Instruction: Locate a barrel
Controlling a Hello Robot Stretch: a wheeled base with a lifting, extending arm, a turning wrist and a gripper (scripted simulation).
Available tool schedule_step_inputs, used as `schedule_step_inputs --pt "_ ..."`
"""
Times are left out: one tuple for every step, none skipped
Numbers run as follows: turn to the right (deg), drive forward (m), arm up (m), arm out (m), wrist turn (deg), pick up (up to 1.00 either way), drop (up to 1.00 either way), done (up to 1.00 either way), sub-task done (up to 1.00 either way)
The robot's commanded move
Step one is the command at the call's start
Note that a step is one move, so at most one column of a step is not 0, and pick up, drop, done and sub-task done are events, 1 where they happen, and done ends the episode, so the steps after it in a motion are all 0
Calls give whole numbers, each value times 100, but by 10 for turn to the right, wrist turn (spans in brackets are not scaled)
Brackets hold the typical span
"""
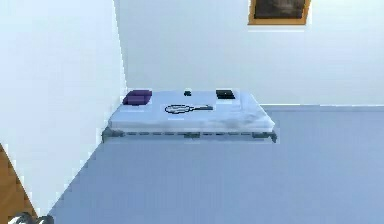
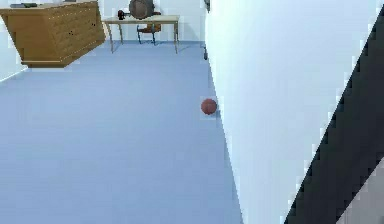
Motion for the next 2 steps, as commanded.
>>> schedule_step_inputs --pt "450 0 0 0 0 0 0 0 0" --pt "360 0 0 0 0 0 0 0 0"
